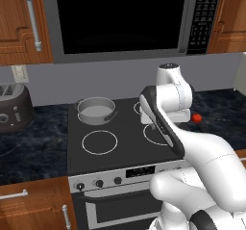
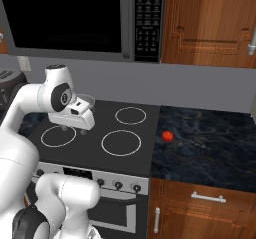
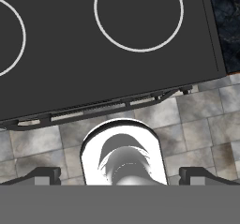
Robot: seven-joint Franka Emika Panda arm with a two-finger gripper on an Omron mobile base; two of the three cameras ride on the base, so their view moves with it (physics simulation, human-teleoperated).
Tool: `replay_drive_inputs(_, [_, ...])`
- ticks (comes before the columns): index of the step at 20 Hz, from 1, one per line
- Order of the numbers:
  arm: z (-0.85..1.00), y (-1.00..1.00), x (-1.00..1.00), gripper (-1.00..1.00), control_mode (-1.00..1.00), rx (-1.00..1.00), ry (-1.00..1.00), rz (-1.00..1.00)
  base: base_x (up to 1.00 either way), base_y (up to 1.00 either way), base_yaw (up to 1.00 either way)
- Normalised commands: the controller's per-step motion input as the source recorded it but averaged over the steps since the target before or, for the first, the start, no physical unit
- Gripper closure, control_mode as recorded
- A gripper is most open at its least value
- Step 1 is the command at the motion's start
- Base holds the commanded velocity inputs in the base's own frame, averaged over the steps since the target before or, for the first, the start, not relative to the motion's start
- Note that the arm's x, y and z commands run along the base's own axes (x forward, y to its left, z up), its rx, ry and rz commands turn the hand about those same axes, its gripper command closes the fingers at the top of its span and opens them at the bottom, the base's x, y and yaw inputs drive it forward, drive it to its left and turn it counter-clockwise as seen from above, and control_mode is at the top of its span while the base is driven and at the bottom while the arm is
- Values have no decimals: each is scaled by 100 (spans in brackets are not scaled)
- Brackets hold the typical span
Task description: Turn on the burner for the pot on the stove. Wait thirty seconds for the pot to heat up. Then add the tomato to the pot.
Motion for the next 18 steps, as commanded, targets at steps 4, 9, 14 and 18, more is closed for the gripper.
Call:
replay_drive_inputs(4, [0, 0, 0, -100, -100, 0, 0, 0, 0, 0, 0])
replay_drive_inputs(9, [0, 0, 0, -100, -100, 0, 0, 0, 0, 0, 0])
replay_drive_inputs(14, [0, 0, 0, -100, -100, 0, 0, 0, 0, 0, 0])
replay_drive_inputs(18, [0, 0, 0, -100, -100, 0, 0, 0, 0, 0, 0])
